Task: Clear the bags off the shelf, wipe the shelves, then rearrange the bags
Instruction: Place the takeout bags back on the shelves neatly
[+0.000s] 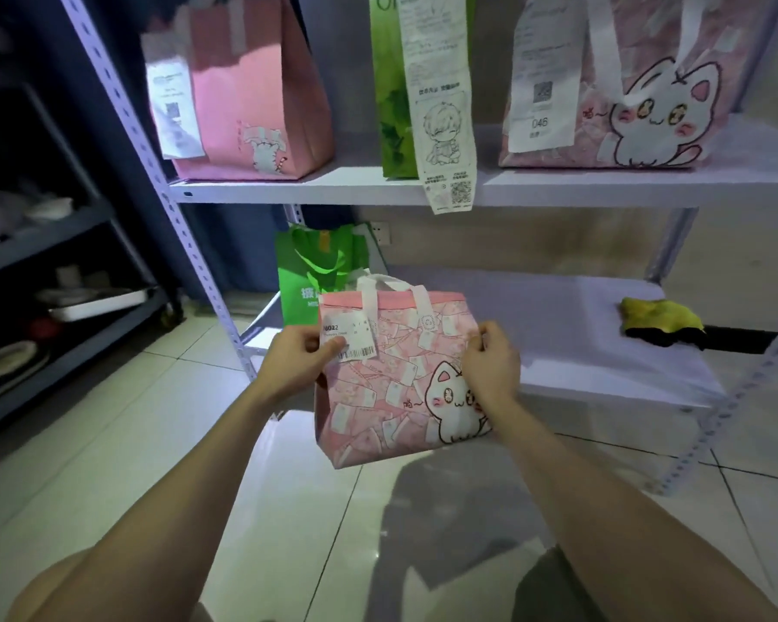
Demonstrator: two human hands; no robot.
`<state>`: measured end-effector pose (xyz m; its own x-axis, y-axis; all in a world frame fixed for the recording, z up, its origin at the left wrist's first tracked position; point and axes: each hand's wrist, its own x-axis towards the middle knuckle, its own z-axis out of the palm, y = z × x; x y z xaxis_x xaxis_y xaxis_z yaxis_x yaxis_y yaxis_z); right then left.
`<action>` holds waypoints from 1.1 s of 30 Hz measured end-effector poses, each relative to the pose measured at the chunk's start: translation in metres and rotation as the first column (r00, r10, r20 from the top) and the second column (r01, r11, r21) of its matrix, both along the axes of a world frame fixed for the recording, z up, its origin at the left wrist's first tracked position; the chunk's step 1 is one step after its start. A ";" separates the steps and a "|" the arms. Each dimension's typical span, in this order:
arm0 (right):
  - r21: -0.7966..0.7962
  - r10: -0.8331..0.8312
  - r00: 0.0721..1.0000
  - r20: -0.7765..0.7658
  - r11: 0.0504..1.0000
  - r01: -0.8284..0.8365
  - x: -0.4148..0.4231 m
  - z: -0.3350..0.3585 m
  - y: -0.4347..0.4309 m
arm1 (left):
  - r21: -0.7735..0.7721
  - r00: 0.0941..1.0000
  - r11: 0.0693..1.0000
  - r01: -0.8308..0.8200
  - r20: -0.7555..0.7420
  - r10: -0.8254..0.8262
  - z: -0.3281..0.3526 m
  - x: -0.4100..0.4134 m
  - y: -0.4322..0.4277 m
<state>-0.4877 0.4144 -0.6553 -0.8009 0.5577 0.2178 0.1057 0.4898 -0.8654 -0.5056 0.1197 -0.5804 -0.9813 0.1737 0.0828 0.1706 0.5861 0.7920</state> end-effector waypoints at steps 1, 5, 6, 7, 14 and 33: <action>0.001 0.039 0.999 0.019 0.999 -0.039 -0.005 -0.001 -0.014 | -0.010 1.000 1.000 -0.029 0.003 0.029 -0.001 0.004 -0.015; -0.014 0.216 0.974 0.074 0.976 -0.216 -0.025 -0.003 -0.063 | -0.004 0.988 0.989 -0.148 0.051 0.148 -0.003 0.014 -0.070; -0.015 0.262 0.961 0.090 0.965 -0.262 -0.029 -0.004 -0.073 | -0.001 0.983 0.985 -0.172 0.061 0.171 -0.003 0.015 -0.083; -0.014 0.303 0.947 0.110 0.953 -0.303 -0.033 -0.005 -0.083 | 0.002 0.979 0.982 -0.191 0.066 0.190 -0.001 0.017 -0.094; -0.026 0.375 0.910 0.177 0.926 -0.377 -0.059 -0.008 -0.121 | -0.068 0.948 0.946 -0.317 0.000 0.318 0.009 0.018 -0.156; 0.218 0.071 0.938 0.340 0.964 -0.152 -0.141 -0.015 -0.117 | -0.225 0.876 0.859 -0.459 -0.276 0.396 -0.002 -0.016 -0.166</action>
